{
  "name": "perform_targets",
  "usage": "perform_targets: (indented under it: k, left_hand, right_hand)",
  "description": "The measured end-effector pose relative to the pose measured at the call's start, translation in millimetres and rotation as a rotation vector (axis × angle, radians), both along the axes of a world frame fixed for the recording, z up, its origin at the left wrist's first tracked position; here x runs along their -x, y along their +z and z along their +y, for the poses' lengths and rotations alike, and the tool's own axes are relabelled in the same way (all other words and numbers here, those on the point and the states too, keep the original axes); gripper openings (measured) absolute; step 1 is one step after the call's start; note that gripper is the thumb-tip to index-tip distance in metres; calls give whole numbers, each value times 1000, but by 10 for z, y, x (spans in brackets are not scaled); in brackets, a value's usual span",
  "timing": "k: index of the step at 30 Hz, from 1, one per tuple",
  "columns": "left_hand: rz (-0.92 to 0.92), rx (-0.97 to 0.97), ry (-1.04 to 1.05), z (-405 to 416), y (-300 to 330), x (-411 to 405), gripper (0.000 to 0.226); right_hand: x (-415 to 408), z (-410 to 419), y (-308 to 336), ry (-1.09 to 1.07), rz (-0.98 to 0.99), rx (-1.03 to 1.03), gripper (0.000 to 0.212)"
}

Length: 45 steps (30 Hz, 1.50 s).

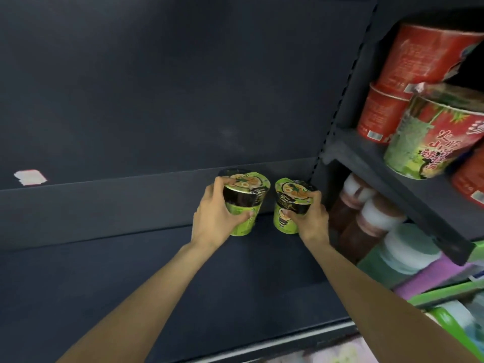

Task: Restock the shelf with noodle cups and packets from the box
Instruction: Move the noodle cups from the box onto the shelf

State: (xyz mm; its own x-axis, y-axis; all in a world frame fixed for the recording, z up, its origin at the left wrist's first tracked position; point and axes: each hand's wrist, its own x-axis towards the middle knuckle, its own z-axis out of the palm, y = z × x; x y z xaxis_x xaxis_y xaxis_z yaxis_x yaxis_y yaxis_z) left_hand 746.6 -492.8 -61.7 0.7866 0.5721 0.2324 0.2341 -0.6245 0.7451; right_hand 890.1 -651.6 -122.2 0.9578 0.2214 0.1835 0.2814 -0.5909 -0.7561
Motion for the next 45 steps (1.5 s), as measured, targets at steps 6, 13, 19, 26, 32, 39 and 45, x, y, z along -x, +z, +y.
perform_targets:
  k: [6, 13, 19, 26, 32, 39, 45]
  left_hand:
    - [8, 18, -14, -28, -153, -79, 69]
    - [-41, 82, -67, -80, -258, -131, 68]
    - [-106, 135, -131, -193, -195, -220, 69]
    - [-196, 94, -147, -413, 100, -605, 72]
    - [-125, 107, -308, -370, 91, -843, 61]
    - [-109, 90, -305, -421, 10, -896, 42]
    - [-152, 113, -270, -538, -34, -902, 37]
  right_hand:
    - [-64, 73, -295, -64, 38, 86, 70]
    - [-54, 114, -287, -12, 78, 203, 75]
    - [60, -81, 268, 114, 46, -113, 73]
    - [26, -172, 893, 393, 115, -439, 42]
    - [-253, -251, 800, 382, 139, -468, 48]
    - [-295, -272, 668, 290, 43, -466, 37]
    - [-283, -215, 686, 258, -33, -317, 48]
